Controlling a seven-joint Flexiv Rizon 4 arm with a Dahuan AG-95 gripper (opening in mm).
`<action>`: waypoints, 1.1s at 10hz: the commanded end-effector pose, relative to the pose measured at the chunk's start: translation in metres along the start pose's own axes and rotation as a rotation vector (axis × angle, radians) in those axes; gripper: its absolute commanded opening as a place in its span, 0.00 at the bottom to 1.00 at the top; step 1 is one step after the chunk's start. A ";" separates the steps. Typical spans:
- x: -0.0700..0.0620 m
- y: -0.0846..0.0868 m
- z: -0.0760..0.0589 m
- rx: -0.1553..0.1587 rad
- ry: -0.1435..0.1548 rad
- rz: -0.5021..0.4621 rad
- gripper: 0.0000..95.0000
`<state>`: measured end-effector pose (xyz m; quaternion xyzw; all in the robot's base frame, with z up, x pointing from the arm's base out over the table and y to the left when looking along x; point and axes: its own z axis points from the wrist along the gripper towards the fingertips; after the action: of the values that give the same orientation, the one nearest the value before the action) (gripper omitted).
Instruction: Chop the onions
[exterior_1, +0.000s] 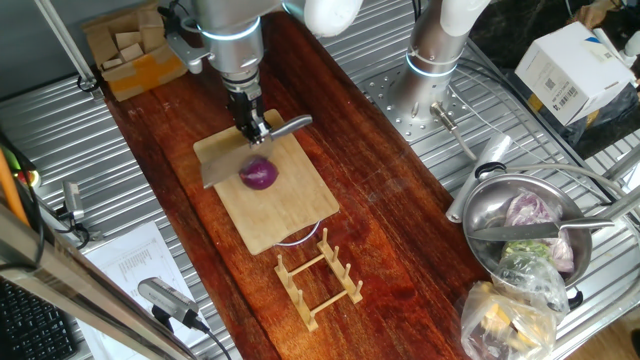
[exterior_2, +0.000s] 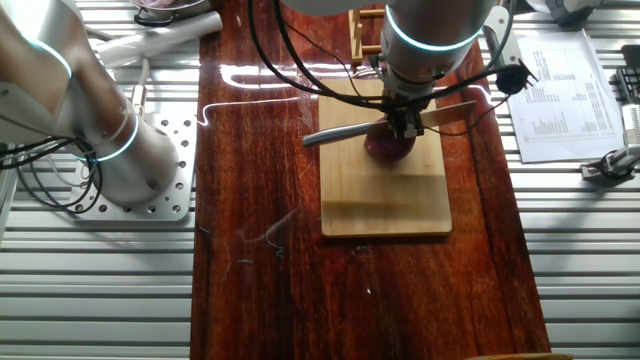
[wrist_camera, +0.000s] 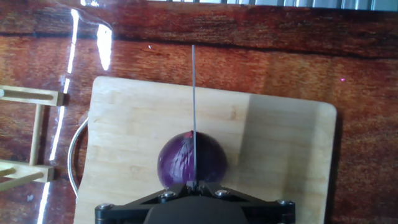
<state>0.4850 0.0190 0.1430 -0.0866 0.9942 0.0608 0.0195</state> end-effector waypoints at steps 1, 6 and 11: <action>-0.002 -0.001 0.001 0.011 0.007 0.015 0.00; -0.013 -0.002 0.001 0.019 0.035 0.072 0.00; -0.028 0.004 0.012 0.023 0.037 0.084 0.00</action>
<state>0.5129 0.0278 0.1418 -0.0468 0.9978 0.0467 -0.0021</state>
